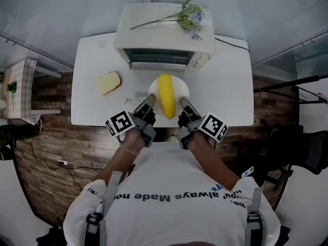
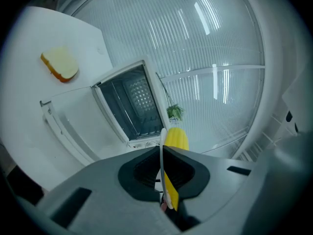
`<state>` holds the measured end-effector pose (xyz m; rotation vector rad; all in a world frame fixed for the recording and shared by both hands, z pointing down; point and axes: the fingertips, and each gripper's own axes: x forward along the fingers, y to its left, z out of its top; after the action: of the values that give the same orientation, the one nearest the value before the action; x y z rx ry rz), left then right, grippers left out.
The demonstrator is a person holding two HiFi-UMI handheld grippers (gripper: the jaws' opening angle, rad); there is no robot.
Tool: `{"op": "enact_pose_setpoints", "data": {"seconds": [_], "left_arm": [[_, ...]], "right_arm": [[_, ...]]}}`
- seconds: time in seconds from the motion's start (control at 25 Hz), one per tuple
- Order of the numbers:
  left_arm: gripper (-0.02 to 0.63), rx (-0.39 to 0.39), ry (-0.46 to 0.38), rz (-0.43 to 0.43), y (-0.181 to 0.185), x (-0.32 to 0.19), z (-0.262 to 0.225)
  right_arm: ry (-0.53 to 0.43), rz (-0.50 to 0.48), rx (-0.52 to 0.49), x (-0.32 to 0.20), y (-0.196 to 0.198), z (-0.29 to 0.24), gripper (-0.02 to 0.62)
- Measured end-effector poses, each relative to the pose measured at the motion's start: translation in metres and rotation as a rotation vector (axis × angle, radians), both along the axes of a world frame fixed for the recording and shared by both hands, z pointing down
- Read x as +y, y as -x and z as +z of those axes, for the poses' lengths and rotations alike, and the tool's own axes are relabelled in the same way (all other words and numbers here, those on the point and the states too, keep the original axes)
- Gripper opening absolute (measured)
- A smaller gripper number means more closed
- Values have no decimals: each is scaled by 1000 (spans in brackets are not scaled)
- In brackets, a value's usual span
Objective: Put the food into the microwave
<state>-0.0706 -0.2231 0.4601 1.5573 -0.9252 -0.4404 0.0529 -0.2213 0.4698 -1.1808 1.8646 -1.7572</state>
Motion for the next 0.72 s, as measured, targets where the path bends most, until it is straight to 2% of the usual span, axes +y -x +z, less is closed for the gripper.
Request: {"op": "enact_pose_setpoints", "data": {"seconds": [0.2,0.44,0.72], "left_arm": [[17,-23,4,29,19,-31,3],[17,-5,21,62,32,-55,8],[17,-7,38,89,34,-70,20]], "right_arm": [[9,26,-2,-28,17,2,23],[21,55,-4,-49,33,8,23],[42,82,1,-60,35,20,23]]}}
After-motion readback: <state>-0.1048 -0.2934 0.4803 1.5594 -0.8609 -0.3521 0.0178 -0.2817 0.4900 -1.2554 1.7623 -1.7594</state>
